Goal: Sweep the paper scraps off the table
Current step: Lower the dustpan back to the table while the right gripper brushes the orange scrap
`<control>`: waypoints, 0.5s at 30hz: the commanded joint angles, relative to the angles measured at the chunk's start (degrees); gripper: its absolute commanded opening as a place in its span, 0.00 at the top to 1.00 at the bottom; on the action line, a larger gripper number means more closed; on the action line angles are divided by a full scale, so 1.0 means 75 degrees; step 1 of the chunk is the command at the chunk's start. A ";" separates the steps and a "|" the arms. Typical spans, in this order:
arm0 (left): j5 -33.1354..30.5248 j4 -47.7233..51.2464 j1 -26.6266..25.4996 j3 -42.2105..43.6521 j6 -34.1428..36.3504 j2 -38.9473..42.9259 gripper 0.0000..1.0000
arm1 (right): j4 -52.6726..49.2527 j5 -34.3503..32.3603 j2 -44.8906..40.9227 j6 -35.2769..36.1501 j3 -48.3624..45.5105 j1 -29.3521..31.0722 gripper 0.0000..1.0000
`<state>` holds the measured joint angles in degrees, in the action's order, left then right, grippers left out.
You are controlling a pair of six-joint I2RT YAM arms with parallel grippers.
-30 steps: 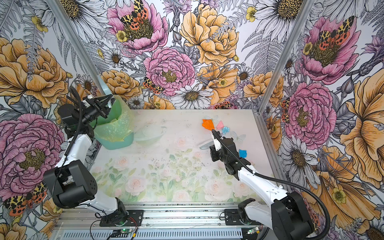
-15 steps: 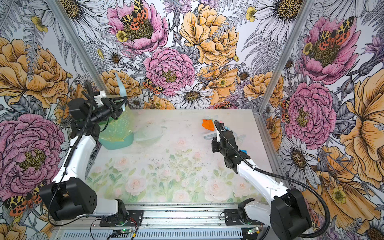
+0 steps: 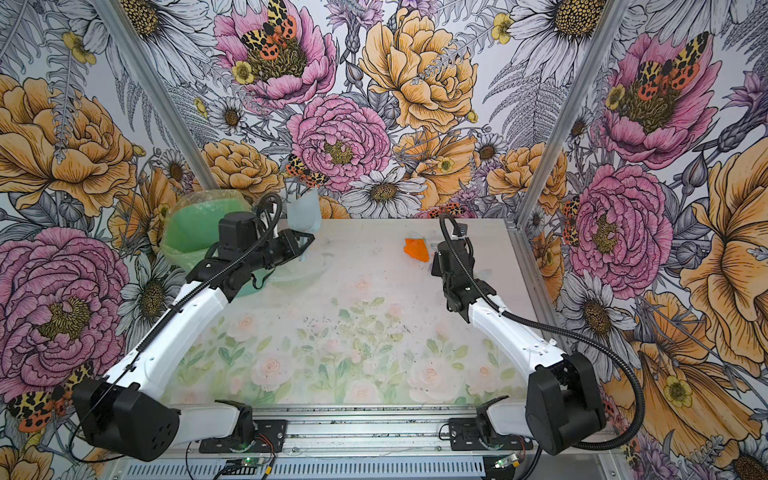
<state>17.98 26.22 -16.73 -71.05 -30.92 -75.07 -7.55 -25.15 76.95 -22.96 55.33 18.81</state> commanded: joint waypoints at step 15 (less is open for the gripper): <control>-0.3190 0.0609 -0.2484 0.0230 0.1742 -0.2153 1.00 | -0.0692 0.0395 0.1492 -0.1870 0.1206 -0.0809 1.00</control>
<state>-2.17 30.76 -33.98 -69.60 -19.92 -90.30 -12.78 -25.10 85.54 -35.16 60.75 12.45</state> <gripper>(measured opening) 0.223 0.172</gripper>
